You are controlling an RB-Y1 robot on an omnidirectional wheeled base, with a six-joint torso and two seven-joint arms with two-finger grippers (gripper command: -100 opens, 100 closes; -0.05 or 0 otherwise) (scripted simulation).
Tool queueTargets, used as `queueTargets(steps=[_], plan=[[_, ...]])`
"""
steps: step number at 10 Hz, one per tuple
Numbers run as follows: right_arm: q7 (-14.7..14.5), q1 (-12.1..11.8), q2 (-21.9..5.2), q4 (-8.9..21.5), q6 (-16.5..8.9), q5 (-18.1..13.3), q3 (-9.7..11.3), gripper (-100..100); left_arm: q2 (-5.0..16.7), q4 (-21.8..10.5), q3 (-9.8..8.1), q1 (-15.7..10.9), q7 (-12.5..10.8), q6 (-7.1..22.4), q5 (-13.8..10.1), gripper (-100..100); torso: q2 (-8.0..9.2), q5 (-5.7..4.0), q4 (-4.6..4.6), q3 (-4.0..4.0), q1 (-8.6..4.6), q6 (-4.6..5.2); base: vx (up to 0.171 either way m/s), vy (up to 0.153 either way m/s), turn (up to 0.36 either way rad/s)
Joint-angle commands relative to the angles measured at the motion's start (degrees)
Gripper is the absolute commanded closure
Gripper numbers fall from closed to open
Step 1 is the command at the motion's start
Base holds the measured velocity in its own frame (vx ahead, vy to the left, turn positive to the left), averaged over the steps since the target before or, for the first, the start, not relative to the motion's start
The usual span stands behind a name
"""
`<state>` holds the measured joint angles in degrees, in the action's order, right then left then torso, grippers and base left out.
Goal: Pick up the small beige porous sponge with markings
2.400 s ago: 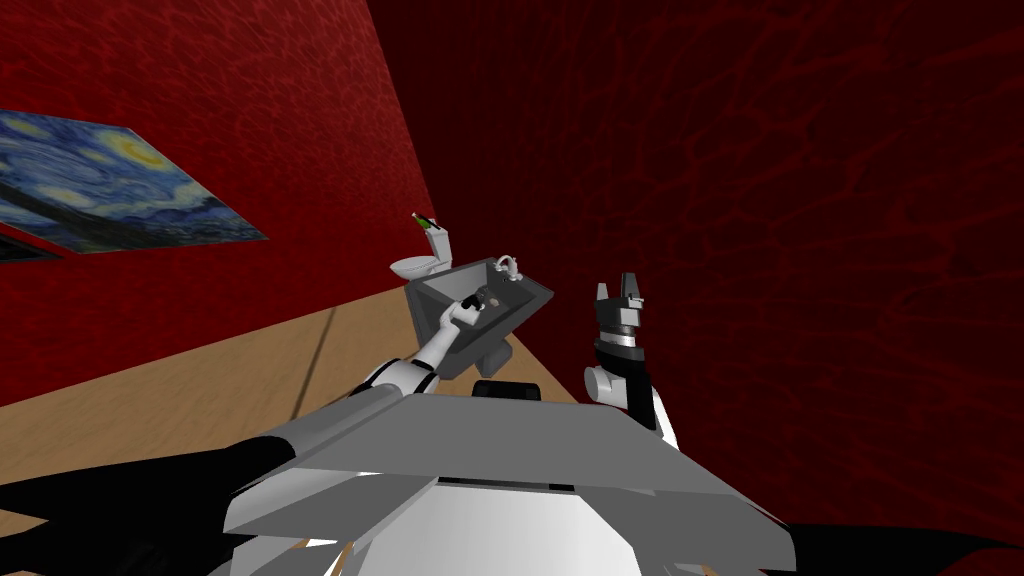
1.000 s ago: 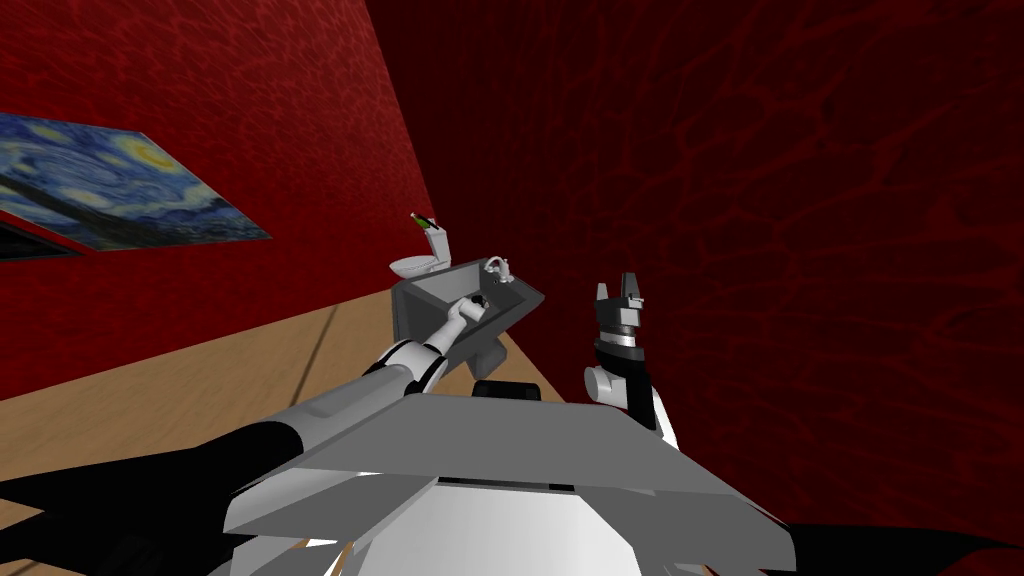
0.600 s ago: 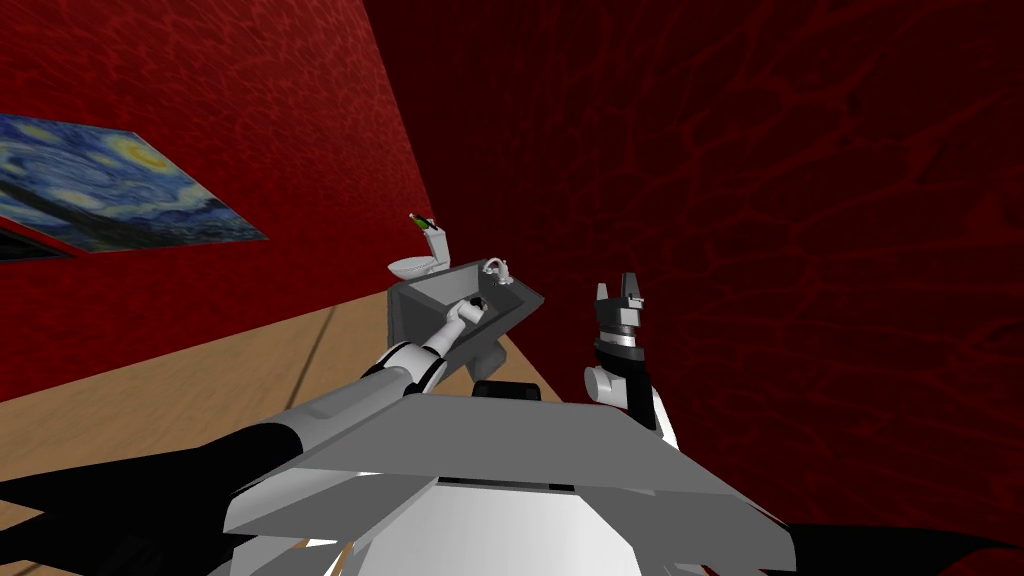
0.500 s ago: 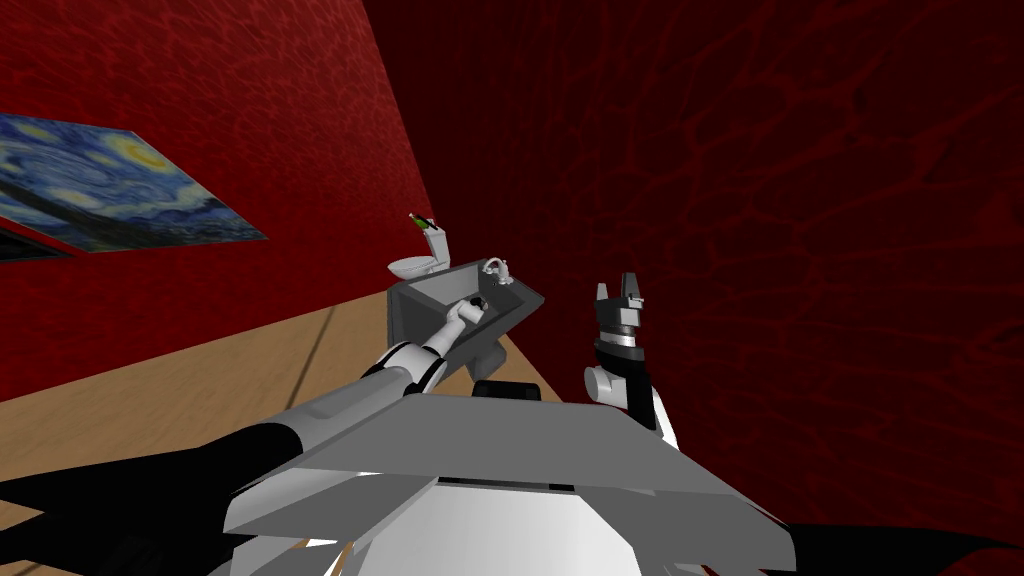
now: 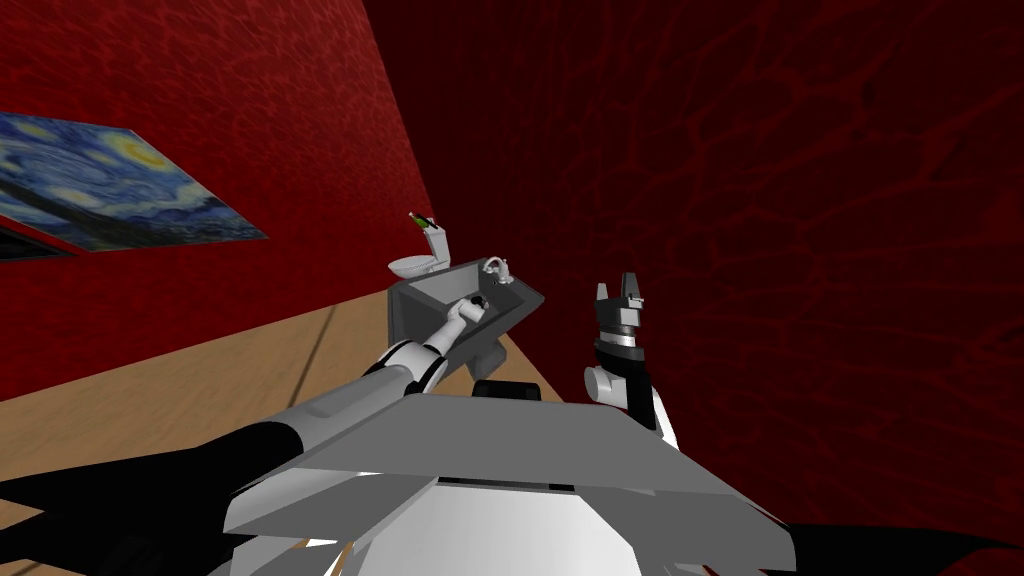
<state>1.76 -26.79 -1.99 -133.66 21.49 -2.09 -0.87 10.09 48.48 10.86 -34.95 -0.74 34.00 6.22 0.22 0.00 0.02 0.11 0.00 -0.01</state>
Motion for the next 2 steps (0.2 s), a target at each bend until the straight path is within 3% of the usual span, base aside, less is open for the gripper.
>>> queueTargets(steps=[1, 2], plan=[[0.00, 0.00, 0.00, 0.00, 0.00, 0.00, 0.00, 0, 0.00, 0.00, 0.00, 0.00, 0.00, 0.00, 0.00, 100, 0.00, 0.00, 0.00, 0.00, 0.00, 0.00, -0.047, 0.003, -0.004], [0.00, 0.00, 0.00, 0.00, 0.00, 0.00, 0.00, 0, -0.04, -0.02, 0.02, -0.11, -0.04, 0.16, 0.00, 0, -0.03, 0.00, 0.01, 0.00, 0.00, -0.02, -0.006, 0.000, 0.000]])
